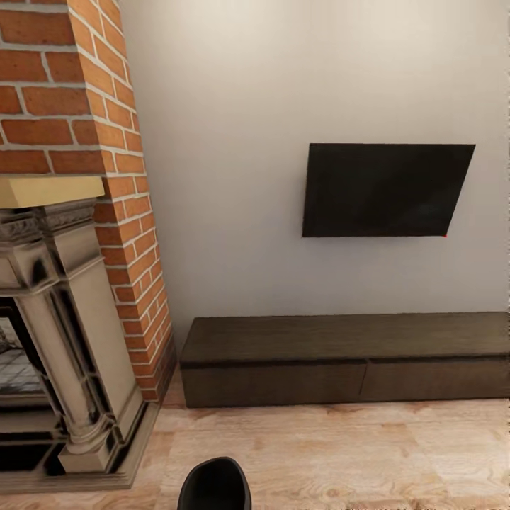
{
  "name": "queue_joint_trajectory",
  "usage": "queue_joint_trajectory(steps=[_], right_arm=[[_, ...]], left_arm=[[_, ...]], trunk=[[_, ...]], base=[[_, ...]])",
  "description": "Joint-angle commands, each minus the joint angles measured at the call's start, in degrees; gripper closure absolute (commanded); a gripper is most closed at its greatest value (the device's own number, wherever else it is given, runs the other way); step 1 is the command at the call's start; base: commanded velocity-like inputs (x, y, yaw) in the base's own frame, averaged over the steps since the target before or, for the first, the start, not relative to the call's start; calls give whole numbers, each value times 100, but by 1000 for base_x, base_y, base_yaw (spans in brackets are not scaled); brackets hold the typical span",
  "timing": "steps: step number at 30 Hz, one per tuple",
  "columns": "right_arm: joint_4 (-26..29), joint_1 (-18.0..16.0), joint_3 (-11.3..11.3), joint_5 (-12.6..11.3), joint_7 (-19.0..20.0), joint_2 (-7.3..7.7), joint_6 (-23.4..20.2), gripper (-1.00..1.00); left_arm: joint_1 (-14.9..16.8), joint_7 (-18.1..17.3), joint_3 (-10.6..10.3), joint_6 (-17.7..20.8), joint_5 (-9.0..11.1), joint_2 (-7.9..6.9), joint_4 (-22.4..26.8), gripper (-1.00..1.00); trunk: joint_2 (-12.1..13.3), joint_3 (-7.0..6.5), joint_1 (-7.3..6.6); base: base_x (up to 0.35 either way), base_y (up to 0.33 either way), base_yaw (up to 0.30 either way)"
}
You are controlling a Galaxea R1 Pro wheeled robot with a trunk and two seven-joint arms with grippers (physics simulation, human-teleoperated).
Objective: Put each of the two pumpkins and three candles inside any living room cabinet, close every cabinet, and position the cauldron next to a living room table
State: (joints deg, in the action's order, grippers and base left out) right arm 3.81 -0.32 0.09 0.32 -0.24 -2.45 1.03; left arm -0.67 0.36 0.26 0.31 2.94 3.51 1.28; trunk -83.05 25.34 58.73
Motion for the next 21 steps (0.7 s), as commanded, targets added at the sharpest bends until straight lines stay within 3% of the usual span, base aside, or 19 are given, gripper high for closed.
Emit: queue_joint_trajectory(steps=[1,15,21], right_arm=[[-3,-3,0,3,-3,-1,11,-100],[-3,-3,-9,3,-3,-1,11,-100],[-4,-3,-9,-4,-3,-7,11,-100]], left_arm=[[-4,2,0,4,31,1,13,-100],[-4,-1,0,4,31,1,13,-100],[-4,0,0,4,31,2,13,-100]], trunk=[[-2,5,0],[-2,5,0],[-2,5,0]], base=[[0,16,-74],[23,174,-14],[12,52,0]])
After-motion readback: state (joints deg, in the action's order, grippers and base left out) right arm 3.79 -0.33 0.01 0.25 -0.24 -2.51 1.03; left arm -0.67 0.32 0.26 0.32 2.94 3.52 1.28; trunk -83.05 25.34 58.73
